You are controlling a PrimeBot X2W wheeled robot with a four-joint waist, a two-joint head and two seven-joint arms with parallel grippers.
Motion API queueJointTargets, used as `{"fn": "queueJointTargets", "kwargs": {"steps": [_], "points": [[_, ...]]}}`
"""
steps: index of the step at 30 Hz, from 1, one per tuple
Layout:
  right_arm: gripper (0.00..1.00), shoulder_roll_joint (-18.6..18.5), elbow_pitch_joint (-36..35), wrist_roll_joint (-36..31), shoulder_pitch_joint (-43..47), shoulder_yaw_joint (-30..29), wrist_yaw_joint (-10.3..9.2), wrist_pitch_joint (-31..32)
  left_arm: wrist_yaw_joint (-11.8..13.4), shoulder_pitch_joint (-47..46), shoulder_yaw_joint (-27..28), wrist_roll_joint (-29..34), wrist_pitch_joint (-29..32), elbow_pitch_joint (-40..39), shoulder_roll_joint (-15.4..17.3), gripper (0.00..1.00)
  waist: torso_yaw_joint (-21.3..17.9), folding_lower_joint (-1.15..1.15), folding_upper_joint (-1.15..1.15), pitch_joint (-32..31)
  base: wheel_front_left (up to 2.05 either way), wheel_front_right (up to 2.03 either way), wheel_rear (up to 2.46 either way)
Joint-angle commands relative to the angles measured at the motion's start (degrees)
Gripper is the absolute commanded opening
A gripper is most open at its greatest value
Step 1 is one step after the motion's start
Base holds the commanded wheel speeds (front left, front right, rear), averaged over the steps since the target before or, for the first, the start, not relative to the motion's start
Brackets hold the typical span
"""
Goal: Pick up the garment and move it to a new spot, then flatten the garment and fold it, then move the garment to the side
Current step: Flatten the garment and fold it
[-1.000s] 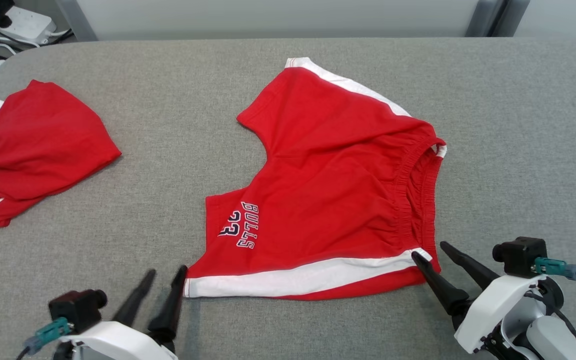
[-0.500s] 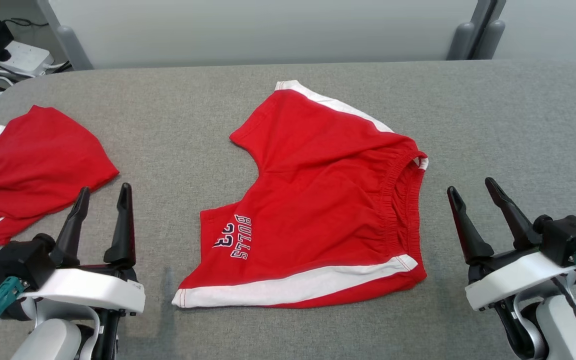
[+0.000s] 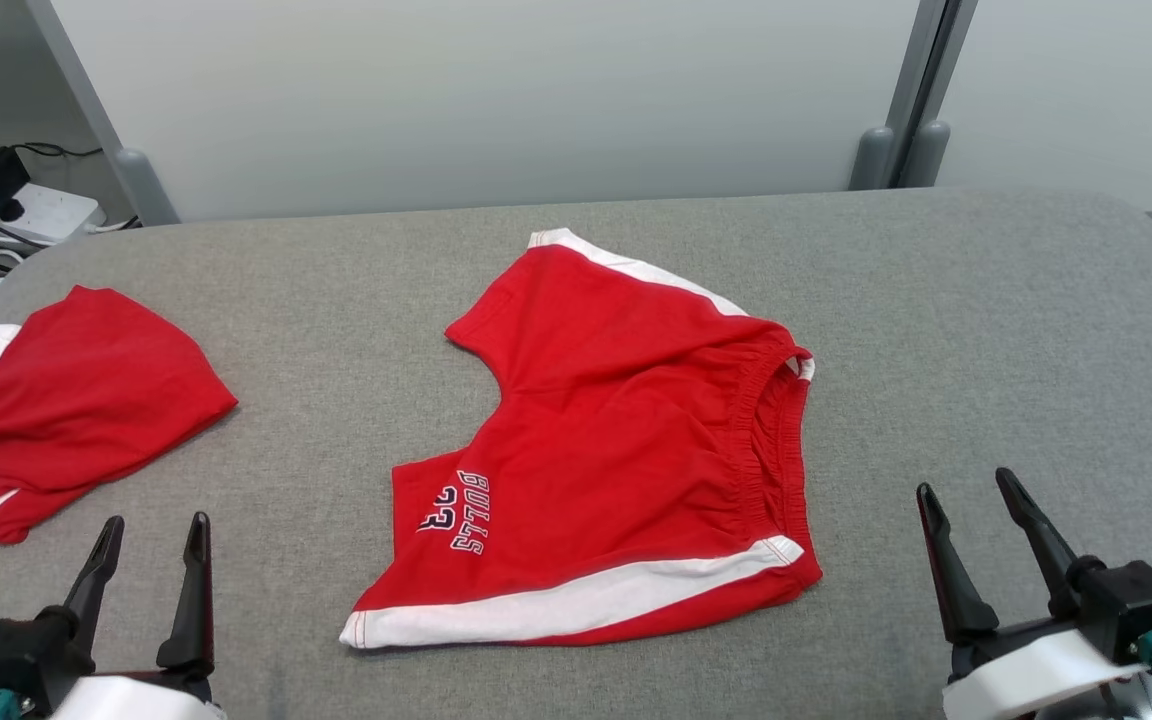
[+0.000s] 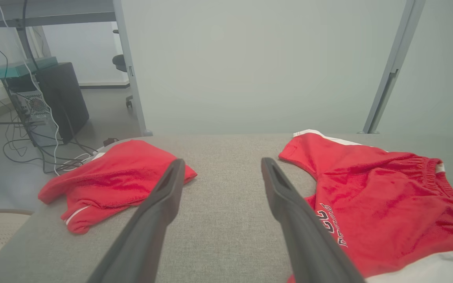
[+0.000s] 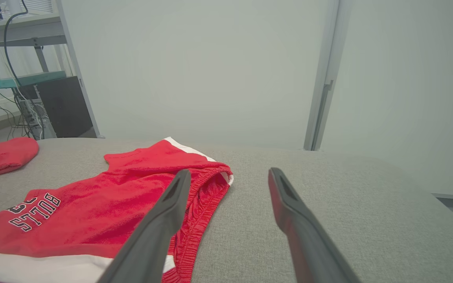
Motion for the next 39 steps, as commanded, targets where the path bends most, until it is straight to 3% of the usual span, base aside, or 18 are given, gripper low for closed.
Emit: {"fn": "queueJointTargets", "kwargs": {"steps": [1,4,12,32,39], "points": [[1.00,-0.41,-1.79,0.00,-0.14,1.17,0.24,-0.80,-0.95,-1.46,3.01,-0.28,-0.58,-1.33,2.11,1.00,0.21,0.00,0.00,-0.91,0.00,0.00,0.00],[1.00,-0.43,-2.32,0.20,1.80,1.42,0.24,-0.82,-3.63,0.39,5.33,-1.46,-0.58,-1.29,1.75,1.00,0.53,0.00,0.00,-1.61,0.00,0.00,0.00],[1.00,0.84,-2.95,-0.15,4.24,2.71,0.24,-0.83,-7.02,1.91,8.11,-1.79,-0.58,0.22,0.20,1.00,0.43,0.00,0.00,-2.56,0.00,0.00,0.00],[1.00,1.78,-3.18,0.50,4.56,3.58,0.24,-0.84,-8.21,1.82,8.55,-0.92,-0.59,1.51,-0.99,1.00,0.79,0.00,0.00,-2.51,0.00,0.00,0.00],[1.00,1.89,-3.18,1.51,4.07,3.87,0.24,-0.84,-9.47,1.07,5.17,-0.39,1.83,1.57,-1.41,1.00,1.39,0.00,0.00,-1.78,0.00,0.00,0.00]]}}
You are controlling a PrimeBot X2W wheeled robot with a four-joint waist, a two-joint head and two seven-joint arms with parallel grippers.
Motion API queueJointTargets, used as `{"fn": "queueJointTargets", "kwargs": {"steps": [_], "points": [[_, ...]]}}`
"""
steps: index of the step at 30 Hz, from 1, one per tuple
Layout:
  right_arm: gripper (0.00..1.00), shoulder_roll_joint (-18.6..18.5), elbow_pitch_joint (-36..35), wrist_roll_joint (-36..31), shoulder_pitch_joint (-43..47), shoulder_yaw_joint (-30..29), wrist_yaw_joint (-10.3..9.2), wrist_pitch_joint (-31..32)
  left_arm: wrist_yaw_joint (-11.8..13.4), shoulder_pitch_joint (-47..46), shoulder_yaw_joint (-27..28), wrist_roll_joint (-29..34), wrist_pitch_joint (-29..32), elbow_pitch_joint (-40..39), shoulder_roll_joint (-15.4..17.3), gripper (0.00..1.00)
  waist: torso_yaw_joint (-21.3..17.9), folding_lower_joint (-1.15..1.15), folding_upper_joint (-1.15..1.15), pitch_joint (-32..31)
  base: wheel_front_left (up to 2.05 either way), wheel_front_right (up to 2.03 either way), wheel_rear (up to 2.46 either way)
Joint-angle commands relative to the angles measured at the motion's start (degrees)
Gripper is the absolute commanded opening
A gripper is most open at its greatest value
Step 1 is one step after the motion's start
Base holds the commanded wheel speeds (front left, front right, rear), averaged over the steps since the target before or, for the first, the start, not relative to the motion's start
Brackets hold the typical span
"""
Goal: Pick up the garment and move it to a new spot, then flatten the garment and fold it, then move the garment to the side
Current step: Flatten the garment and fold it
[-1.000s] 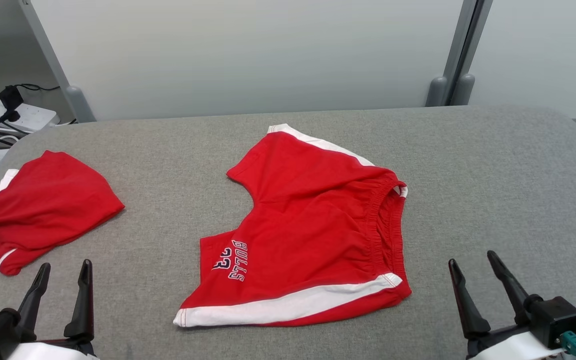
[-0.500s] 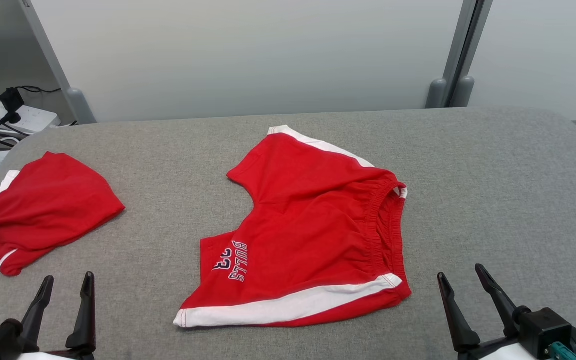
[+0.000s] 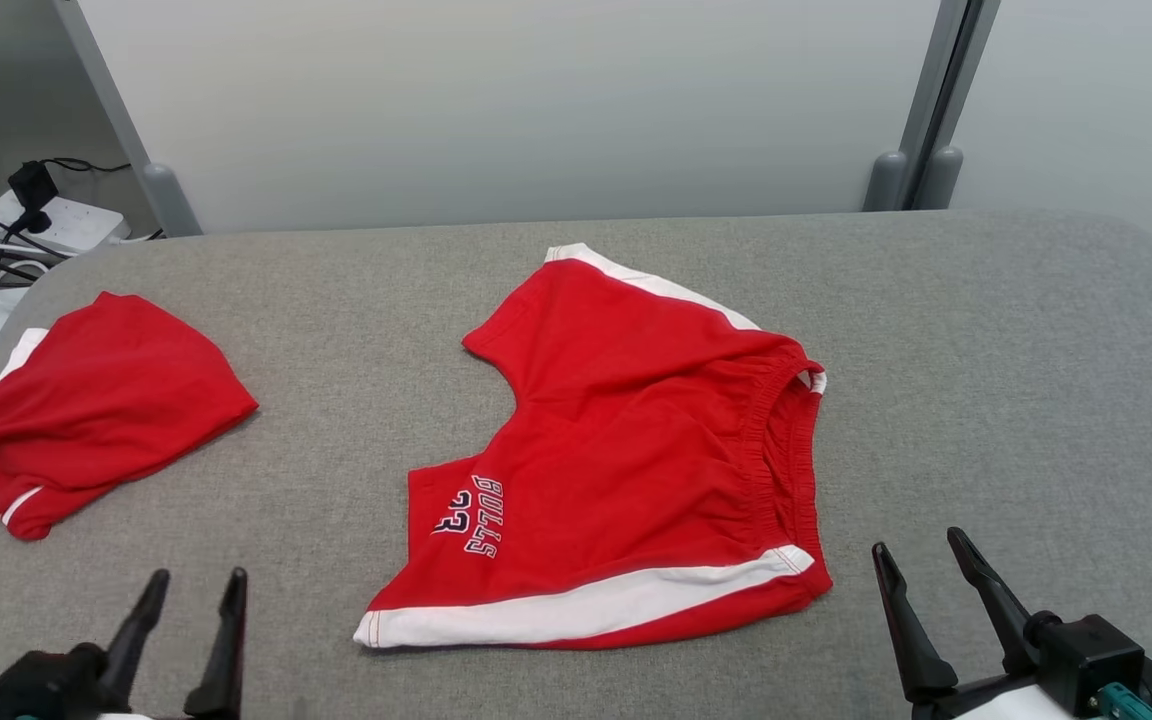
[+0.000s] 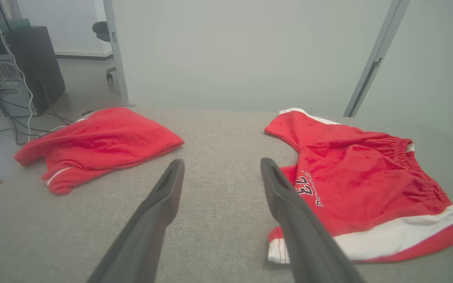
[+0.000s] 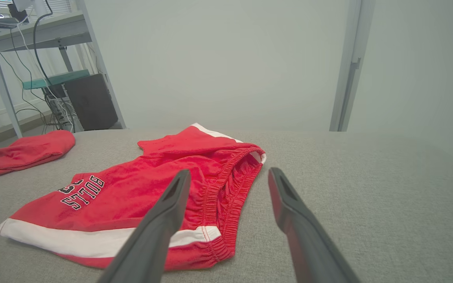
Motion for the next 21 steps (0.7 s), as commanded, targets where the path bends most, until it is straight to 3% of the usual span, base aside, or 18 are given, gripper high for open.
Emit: {"fn": "queueJointTargets", "kwargs": {"steps": [1,10,15,21], "points": [[1.00,-0.50,-1.61,0.56,-1.78,1.27,0.24,-0.83,-1.04,-3.44,1.06,0.72,0.58,-0.81,1.09,1.00,0.19,0.00,0.00,0.50,0.00,0.00,0.00],[1.00,-2.09,4.44,2.82,-6.76,4.55,0.24,-0.29,-6.31,-8.88,-6.50,0.96,5.50,5.00,-1.58,1.00,0.59,0.00,0.00,7.12,0.00,0.00,0.00],[1.00,-2.67,8.09,4.08,-10.11,7.00,0.24,-0.26,-10.09,-13.02,-8.69,0.29,6.14,10.90,-2.78,1.00,0.74,0.00,0.00,10.72,0.00,0.00,0.00],[1.00,-3.31,11.94,5.50,-13.01,10.08,0.24,0.17,-12.33,-16.47,-10.05,-0.43,6.15,15.87,-3.08,1.00,0.90,0.00,0.00,13.16,0.00,0.00,0.00]]}}
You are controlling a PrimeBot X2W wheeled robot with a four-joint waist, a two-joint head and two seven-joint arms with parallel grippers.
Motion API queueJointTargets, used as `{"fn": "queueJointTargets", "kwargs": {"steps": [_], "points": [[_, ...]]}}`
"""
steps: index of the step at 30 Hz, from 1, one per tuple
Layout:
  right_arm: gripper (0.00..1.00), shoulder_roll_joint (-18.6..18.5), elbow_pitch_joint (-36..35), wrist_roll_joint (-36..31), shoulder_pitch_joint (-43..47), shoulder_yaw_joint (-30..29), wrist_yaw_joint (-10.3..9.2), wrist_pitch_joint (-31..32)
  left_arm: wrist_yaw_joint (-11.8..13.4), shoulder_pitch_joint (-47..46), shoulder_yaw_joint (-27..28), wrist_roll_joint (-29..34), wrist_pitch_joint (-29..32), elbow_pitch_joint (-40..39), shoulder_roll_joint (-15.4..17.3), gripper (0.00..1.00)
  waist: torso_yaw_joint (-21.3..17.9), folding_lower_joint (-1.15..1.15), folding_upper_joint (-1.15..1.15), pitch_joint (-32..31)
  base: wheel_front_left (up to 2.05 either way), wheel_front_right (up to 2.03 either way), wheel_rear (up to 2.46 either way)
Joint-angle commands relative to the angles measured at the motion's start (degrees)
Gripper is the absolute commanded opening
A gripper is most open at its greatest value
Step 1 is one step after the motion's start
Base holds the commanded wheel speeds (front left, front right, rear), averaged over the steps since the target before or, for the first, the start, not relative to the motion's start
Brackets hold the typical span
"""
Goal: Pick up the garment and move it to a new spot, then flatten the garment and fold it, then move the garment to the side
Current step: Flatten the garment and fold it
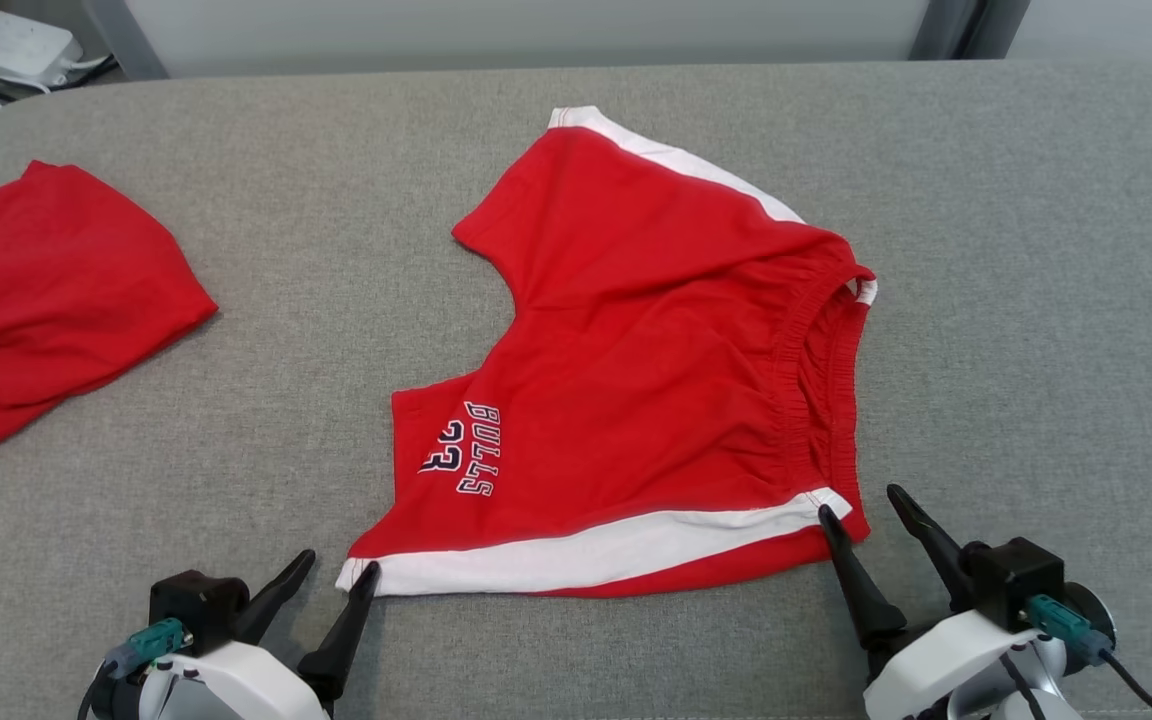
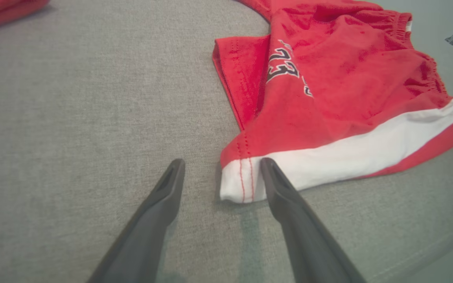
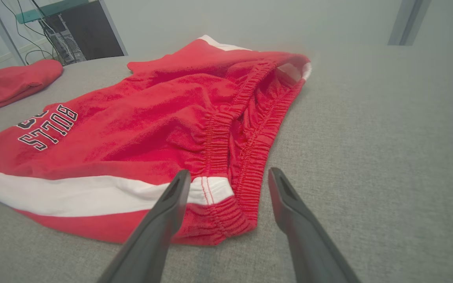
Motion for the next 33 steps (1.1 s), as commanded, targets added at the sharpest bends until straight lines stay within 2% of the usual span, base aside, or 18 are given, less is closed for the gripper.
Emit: {"fn": "queueJointTargets", "kwargs": {"steps": [1,13,14,15,16,18,28,33], "points": [[1.00,-0.59,-0.75,0.46,-1.10,1.46,0.24,0.05,-0.28,-2.84,1.86,-0.56,-0.27,-0.68,1.50,1.00,0.07,0.00,0.00,0.55,0.00,0.00,0.00],[1.00,-2.46,2.83,3.78,-4.91,6.73,0.24,1.66,-2.22,-5.70,-1.93,-3.24,-0.15,2.72,2.29,1.00,0.06,0.00,0.00,2.78,0.00,0.00,0.00],[0.96,-2.58,3.01,3.99,-5.13,6.96,0.24,1.76,-2.27,-5.86,-2.30,-3.54,-0.03,3.03,2.41,1.00,0.05,0.00,0.00,2.78,0.00,0.00,0.00],[0.80,-2.74,3.21,4.21,-5.33,7.34,0.24,2.04,-2.32,-6.05,-2.82,-3.82,0.13,3.24,2.53,0.92,0.07,0.00,0.00,2.80,0.00,0.00,0.00],[0.49,-2.94,3.43,4.42,-5.53,7.82,0.24,2.51,-2.35,-6.26,-3.38,-4.11,0.25,3.38,2.63,0.46,0.10,0.00,0.00,2.79,0.00,0.00,0.00],[0.00,-3.25,3.66,4.96,-5.77,8.55,0.24,3.09,-2.40,-6.60,-4.25,-4.71,0.19,3.63,2.85,0.00,0.14,0.00,0.00,2.64,0.00,0.00,0.00],[0.00,-5.21,0.88,6.86,-1.21,7.50,0.24,3.33,-2.38,-3.14,-6.22,-8.47,0.39,0.25,6.38,0.00,0.42,0.00,0.00,0.63,0.00,0.00,0.00],[0.00,-6.58,-4.17,7.70,4.98,6.06,0.24,5.13,0.36,2.76,-4.49,-10.50,0.75,-5.51,8.97,0.00,0.43,0.00,0.00,-0.19,0.00,0.00,0.00]]}}
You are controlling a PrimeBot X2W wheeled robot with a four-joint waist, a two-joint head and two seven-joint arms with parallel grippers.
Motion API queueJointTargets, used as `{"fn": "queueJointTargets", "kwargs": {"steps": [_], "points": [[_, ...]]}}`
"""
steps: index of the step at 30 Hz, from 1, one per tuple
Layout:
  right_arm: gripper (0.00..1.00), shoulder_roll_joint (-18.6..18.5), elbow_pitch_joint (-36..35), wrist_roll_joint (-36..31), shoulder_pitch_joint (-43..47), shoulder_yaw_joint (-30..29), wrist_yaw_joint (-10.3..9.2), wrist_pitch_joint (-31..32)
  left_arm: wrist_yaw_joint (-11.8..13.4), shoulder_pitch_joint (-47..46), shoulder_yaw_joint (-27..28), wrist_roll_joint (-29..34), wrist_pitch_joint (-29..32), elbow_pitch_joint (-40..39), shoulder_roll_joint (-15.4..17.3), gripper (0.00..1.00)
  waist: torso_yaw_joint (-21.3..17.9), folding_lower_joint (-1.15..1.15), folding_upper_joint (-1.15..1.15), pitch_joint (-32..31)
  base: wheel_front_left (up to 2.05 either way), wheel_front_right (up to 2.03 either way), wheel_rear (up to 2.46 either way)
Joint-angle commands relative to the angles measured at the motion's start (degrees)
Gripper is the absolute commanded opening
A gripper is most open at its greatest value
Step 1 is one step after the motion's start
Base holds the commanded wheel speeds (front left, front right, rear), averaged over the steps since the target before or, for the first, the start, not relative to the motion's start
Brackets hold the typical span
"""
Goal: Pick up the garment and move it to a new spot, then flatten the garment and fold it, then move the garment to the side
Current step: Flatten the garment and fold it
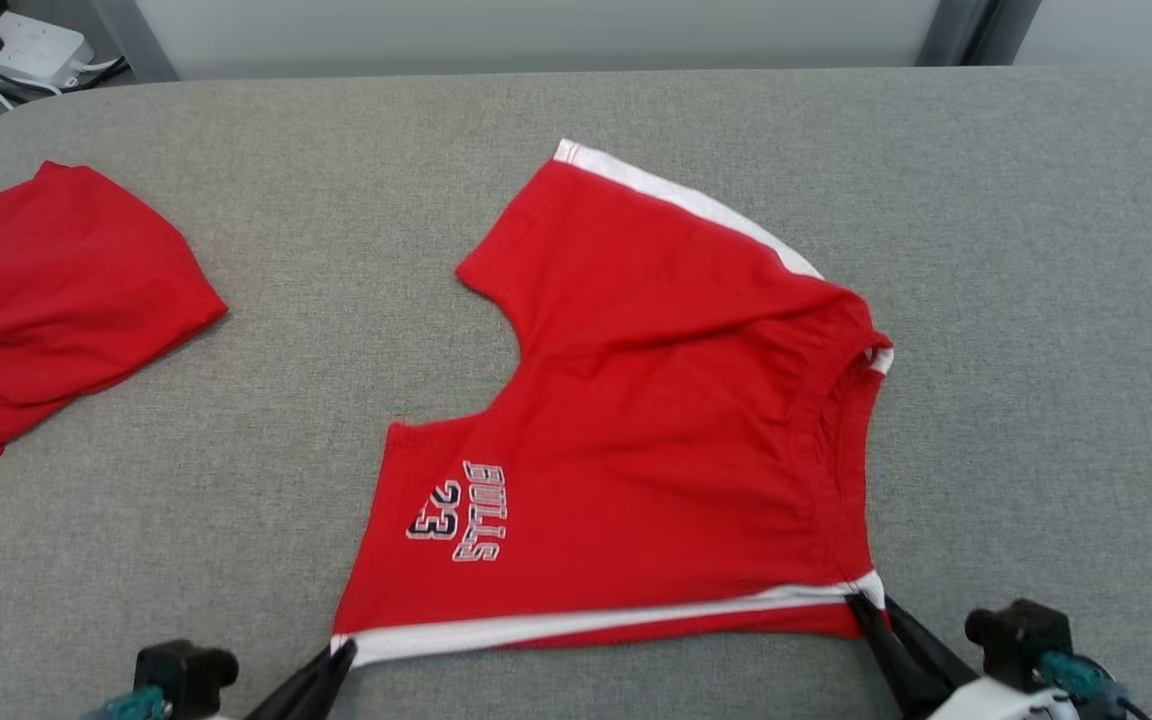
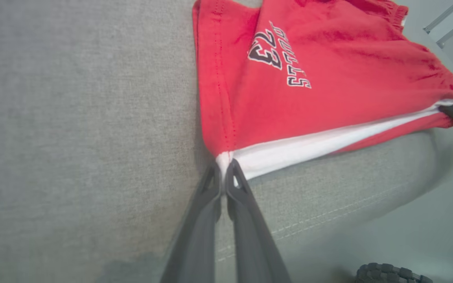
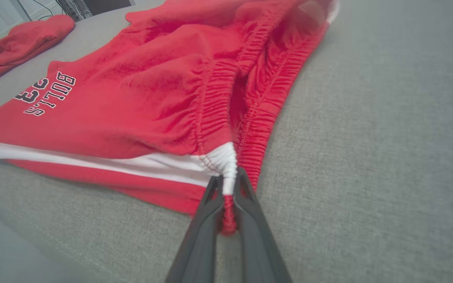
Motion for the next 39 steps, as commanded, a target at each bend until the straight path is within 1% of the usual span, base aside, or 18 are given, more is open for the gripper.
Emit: {"fn": "queueJointTargets", "kwargs": {"steps": [1,3,4,7,9,12,14,15,17,19,21,23,28,31,34,39], "points": [[0.00,-1.66,-3.32,0.22,2.65,-0.36,0.23,0.63,1.99,1.52,3.18,-1.03,0.05,-3.28,3.18,0.00,-0.05,0.00,0.00,-0.14,0.00,0.00,0.00],[0.00,-1.75,-5.89,0.24,5.38,-1.46,0.23,1.66,3.80,4.40,3.94,-1.80,0.37,-6.53,4.23,0.00,-0.17,0.00,0.00,-0.17,0.00,0.00,0.00],[0.00,-1.71,-8.60,-0.03,7.94,-2.57,0.23,2.81,5.49,7.07,4.60,-2.51,0.85,-9.83,5.27,0.00,-0.24,0.00,0.00,-0.04,0.00,0.00,0.00],[0.00,-1.18,-12.55,-0.22,11.07,-3.97,0.23,4.46,7.73,9.34,5.90,-2.82,0.85,-14.67,6.70,0.00,-0.22,0.00,0.00,0.26,0.00,0.00,0.00],[0.00,-0.58,-14.89,0.15,12.26,-4.75,0.23,5.63,8.63,9.16,7.01,-2.99,0.84,-17.62,7.46,0.00,-0.26,0.00,0.00,0.63,0.00,0.00,0.00],[0.00,0.21,-16.96,1.42,12.36,-5.39,0.23,7.05,8.66,7.52,8.00,-3.41,1.50,-20.30,8.16,0.00,-0.52,0.00,0.00,1.19,0.00,0.00,0.00],[0.00,1.20,-18.71,4.15,11.29,-5.84,0.23,8.44,8.37,4.75,8.73,-3.63,3.14,-22.32,9.25,0.00,-1.02,0.00,0.00,1.96,0.00,0.00,0.00],[0.00,0.90,-19.40,4.37,10.19,-5.68,0.23,9.21,8.07,3.02,8.81,-3.45,4.25,-23.02,9.89,0.00,-1.39,0.00,0.00,2.37,0.00,0.00,0.00],[0.00,1.63,-20.31,6.61,7.83,-6.16,0.23,10.20,7.11,-1.26,8.97,-3.54,6.52,-24.17,10.60,0.00,-2.15,0.00,0.00,3.40,0.00,0.00,0.00],[0.00,1.99,-20.58,8.44,4.79,-6.25,0.23,11.13,6.13,-6.13,9.34,-4.40,8.80,-24.12,10.57,0.00,-3.12,0.00,0.00,4.56,0.00,0.00,0.00],[0.00,2.66,-20.16,10.63,1.65,-6.41,0.23,11.65,5.06,-11.30,9.88,-6.56,11.28,-22.78,9.70,0.00,-4.06,0.00,0.00,5.97,0.00,0.00,0.00],[0.00,3.79,-19.40,13.84,-1.38,-6.88,0.23,11.54,3.32,-17.11,10.48,-9.40,13.22,-20.46,8.07,0.00,-4.83,0.00,0.00,7.33,0.00,0.00,0.00],[0.00,6.14,-15.18,19.78,-9.27,-6.92,0.23,10.60,0.68,-31.32,9.11,-10.82,19.25,-11.89,6.57,0.00,-7.33,0.00,0.00,10.69,0.00,0.00,0.00],[0.00,7.45,-12.03,22.33,-14.36,-5.80,0.23,9.24,-0.29,-39.70,7.85,-10.54,22.18,-6.18,5.57,0.00,-9.22,0.00,0.00,12.77,0.00,0.00,0.00],[0.00,8.55,-8.92,24.48,-19.31,-3.20,0.23,8.06,-0.93,-47.20,6.66,-9.84,24.31,-0.61,4.97,0.00,-11.75,0.00,0.00,14.89,0.00,0.00,0.00],[0.00,9.66,-4.20,28.31,-25.68,1.95,0.23,5.41,-1.46,-55.70,5.12,-9.15,25.96,8.24,4.74,0.00,-15.91,0.00,0.00,17.79,0.00,0.00,0.00]]}}
